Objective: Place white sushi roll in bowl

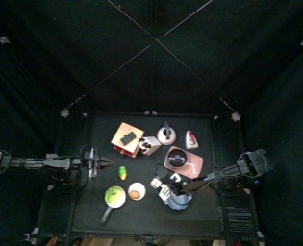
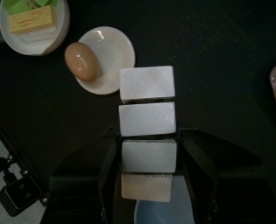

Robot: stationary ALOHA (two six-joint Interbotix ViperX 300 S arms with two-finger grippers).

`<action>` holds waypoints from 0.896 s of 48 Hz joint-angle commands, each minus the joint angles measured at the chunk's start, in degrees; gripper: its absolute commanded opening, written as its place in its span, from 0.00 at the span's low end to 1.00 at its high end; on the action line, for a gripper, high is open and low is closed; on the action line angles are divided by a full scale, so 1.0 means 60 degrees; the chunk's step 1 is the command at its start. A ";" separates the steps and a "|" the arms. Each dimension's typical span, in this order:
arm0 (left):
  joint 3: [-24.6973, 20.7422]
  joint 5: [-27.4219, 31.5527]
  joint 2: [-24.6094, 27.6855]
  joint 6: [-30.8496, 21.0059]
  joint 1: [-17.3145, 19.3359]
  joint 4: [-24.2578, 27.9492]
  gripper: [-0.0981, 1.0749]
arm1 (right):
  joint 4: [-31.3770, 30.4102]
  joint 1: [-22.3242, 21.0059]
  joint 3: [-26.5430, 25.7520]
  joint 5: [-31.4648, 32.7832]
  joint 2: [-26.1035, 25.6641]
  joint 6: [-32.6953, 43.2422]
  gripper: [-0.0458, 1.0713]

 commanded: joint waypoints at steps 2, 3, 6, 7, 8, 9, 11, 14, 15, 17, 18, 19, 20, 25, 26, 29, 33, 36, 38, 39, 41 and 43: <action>-0.0132 -0.0044 0.0015 0.0000 0.0000 0.0000 0.40 | -0.0308 0.0381 0.0234 0.0000 -0.0425 0.0762 0.53; -0.0132 -0.0044 0.0015 0.0000 0.0000 0.0000 0.40 | -0.0366 0.0439 0.0278 0.0000 -0.0425 0.0879 0.53; -0.0132 -0.0044 0.0015 0.0000 0.0000 0.0000 0.40 | -0.0439 0.0557 0.0410 0.0015 -0.0410 0.1245 0.53; -0.0132 -0.0044 0.0015 0.0000 0.0000 0.0000 0.40 | -0.0454 0.0615 0.0454 0.0015 -0.0425 0.1348 0.54; -0.0117 -0.0044 0.0015 0.0000 0.0000 0.0015 0.40 | -0.0469 0.0674 0.0498 0.0000 -0.0425 0.1436 0.53; -0.0117 -0.0044 0.0015 0.0000 0.0000 0.0015 0.40 | -0.0469 0.0747 0.0527 0.0015 -0.0439 0.1494 0.54; -0.0132 -0.0044 0.0015 0.0000 0.0000 0.0000 0.40 | -0.0469 0.0879 0.0586 0.0029 -0.0469 0.1597 0.53; -0.0117 -0.0044 0.0015 0.0000 0.0000 0.0000 0.40 | -0.0483 0.1143 0.0630 0.0146 -0.0586 0.1714 0.54; -0.0117 -0.0044 0.0015 0.0000 0.0015 0.0000 0.40 | -0.0469 0.1216 0.0645 0.0205 -0.0630 0.1743 0.54; -0.0132 -0.0044 0.0015 0.0000 0.0015 0.0000 0.40 | -0.0425 0.1377 0.0645 0.0366 -0.0703 0.1831 0.54; -0.0117 -0.0044 0.0015 0.0000 0.0000 0.0000 0.40 | -0.0410 0.1465 0.0659 0.0454 -0.0732 0.1890 0.53; -0.0117 -0.0044 0.0015 0.0000 0.0015 0.0015 0.40 | -0.0396 0.1538 0.0659 0.0557 -0.0762 0.1948 0.54; -0.0117 -0.0044 0.0015 0.0000 0.0015 0.0000 0.40 | -0.0366 0.1597 0.0659 0.0659 -0.0762 0.2021 0.53; -0.0117 -0.0044 0.0015 0.0000 0.0015 0.0000 0.40 | -0.0205 0.1963 0.0718 0.1157 -0.0820 0.2256 0.54; -0.0117 -0.0044 0.0015 0.0000 0.0015 0.0015 0.40 | -0.0176 0.2065 0.0732 0.1245 -0.0835 0.2271 0.53; -0.0117 -0.0044 0.0015 0.0000 0.0000 0.0000 0.40 | -0.0088 0.2271 0.0732 0.1406 -0.0850 0.2271 0.54; -0.0132 -0.0044 0.0015 0.0000 0.0015 0.0015 0.40 | 0.0088 0.2344 0.0776 0.1641 -0.0806 0.2271 0.54; -0.0117 -0.0044 0.0015 0.0000 0.0015 0.0015 0.40 | 0.0249 0.2344 0.0864 0.1787 -0.0762 0.2271 0.54; -0.0132 -0.0044 0.0015 0.0000 0.0015 0.0000 0.40 | 0.0322 0.2344 0.0937 0.1787 -0.0747 0.2271 0.54; -0.0117 -0.0044 0.0015 0.0000 0.0015 0.0015 0.40 | 0.0352 0.2329 0.0967 0.1787 -0.0747 0.2271 0.54; -0.0117 -0.0044 0.0015 0.0000 0.0000 0.0015 0.40 | 0.0410 0.2344 0.1040 0.1758 -0.0747 0.2271 0.54; -0.0117 -0.0044 0.0015 0.0000 0.0015 0.0000 0.40 | 0.0425 0.2373 0.1084 0.1729 -0.0747 0.2285 0.54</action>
